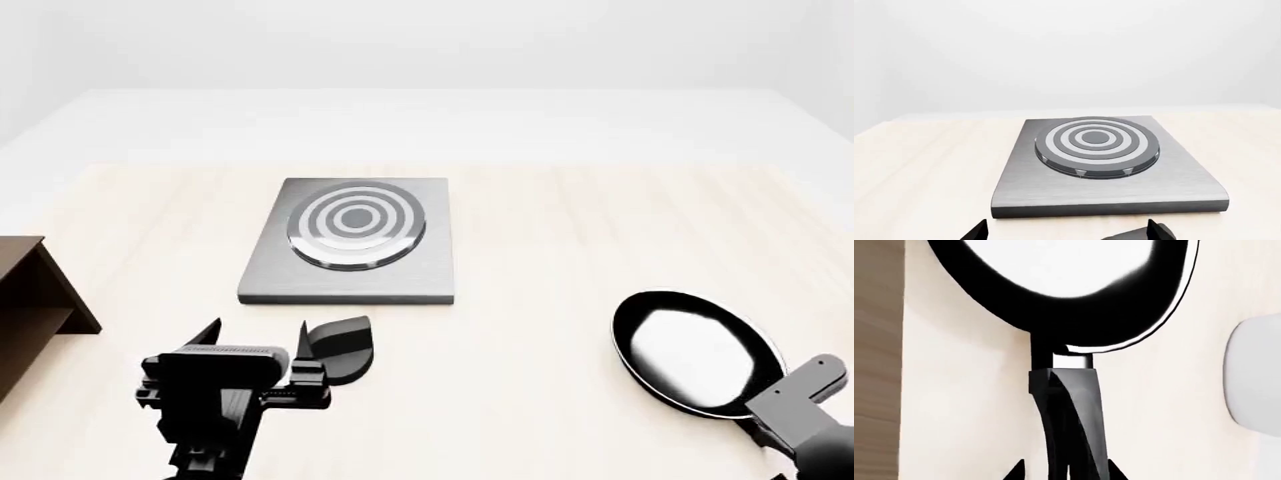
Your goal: Turn on the stove and put the frying pan on it.
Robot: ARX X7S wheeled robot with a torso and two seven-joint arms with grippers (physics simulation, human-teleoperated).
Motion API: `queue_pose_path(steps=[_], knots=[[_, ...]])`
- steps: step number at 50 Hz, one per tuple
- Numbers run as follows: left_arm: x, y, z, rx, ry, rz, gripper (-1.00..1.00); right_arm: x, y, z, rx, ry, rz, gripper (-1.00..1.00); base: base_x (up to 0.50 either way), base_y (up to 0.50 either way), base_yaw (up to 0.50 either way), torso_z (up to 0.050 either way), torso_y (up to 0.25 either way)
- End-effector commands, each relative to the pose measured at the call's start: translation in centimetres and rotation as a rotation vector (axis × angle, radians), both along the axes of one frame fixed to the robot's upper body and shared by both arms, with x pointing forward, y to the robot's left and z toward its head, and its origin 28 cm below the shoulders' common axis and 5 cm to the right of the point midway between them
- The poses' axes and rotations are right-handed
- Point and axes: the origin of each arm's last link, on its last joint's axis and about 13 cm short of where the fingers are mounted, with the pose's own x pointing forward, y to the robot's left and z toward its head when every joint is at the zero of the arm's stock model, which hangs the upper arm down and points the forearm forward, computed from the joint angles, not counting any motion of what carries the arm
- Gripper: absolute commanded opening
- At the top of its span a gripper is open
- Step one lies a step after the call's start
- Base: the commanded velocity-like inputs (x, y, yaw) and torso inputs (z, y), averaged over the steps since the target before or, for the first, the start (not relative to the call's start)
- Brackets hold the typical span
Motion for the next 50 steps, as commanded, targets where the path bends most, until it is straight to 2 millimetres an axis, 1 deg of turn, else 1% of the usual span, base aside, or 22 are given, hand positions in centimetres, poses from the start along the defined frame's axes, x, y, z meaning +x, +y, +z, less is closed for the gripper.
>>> queue_pose_path(steps=[1, 13, 17, 18, 21, 22, 23, 30, 33, 40, 47, 50], knots=[[0.0, 0.0, 0.0, 0.002, 0.000, 0.001, 1.00, -0.7, -0.7, -0.9, -0.084, 0.033, -0.039, -1.00, 0.00, 0.00, 0.00, 0.000, 0.000], [0.0, 0.0, -0.1, 0.001, 0.002, 0.001, 1.00, -0.3, -0.4, -0.6, -0.072, -0.002, -0.010, -1.00, 0.00, 0.00, 0.00, 0.000, 0.000], [0.0, 0.0, -0.1, 0.001, 0.002, 0.001, 1.00, -0.1, -0.1, 0.6, -0.048, -0.048, 0.020, -1.00, 0.00, 0.00, 0.00, 0.000, 0.000], [0.0, 0.0, -0.1, 0.001, 0.002, 0.002, 1.00, 0.1, 0.0, 1.4, -0.042, -0.079, 0.029, -1.00, 0.00, 0.00, 0.00, 0.000, 0.000], [0.0, 0.0, 0.0, 0.002, 0.000, 0.001, 1.00, 0.3, 0.1, 2.5, -0.028, -0.124, 0.036, -1.00, 0.00, 0.00, 0.00, 0.000, 0.000], [0.0, 0.0, -0.1, 0.002, 0.000, 0.001, 1.00, 0.6, 0.0, 3.3, -0.016, -0.152, 0.045, -1.00, 0.00, 0.00, 0.00, 0.000, 0.000], [0.0, 0.0, -0.1, 0.001, 0.000, 0.001, 1.00, 0.6, 0.0, 3.5, -0.014, -0.162, 0.049, -1.00, 0.00, 0.00, 0.00, 0.000, 0.000], [0.0, 0.1, 0.0, -0.002, -0.001, -0.002, 1.00, 0.7, 0.7, 6.3, -0.002, -0.225, 0.087, -1.00, 0.00, 0.00, 0.00, 0.000, 0.000], [0.0, 0.1, -0.1, -0.002, 0.001, -0.002, 1.00, 0.7, 1.0, 8.2, -0.001, -0.260, 0.112, -1.00, 0.00, 0.00, 0.00, 0.000, 0.000], [0.0, -0.1, -0.1, 0.000, -0.001, -0.005, 1.00, 0.8, 1.9, 11.1, -0.014, -0.319, 0.178, -1.00, 0.00, 0.00, 0.00, 0.000, 0.000], [-0.3, -0.1, 0.0, 0.001, -0.002, -0.006, 1.00, 1.3, 2.9, 12.2, -0.017, -0.341, 0.238, -1.00, 0.00, 0.00, 0.00, 0.000, 0.000], [-0.3, -0.1, -0.1, 0.001, 0.001, -0.004, 1.00, 1.9, 3.5, 13.0, -0.022, -0.369, 0.260, -1.00, 0.00, 0.00, 0.00, 0.000, 0.004]])
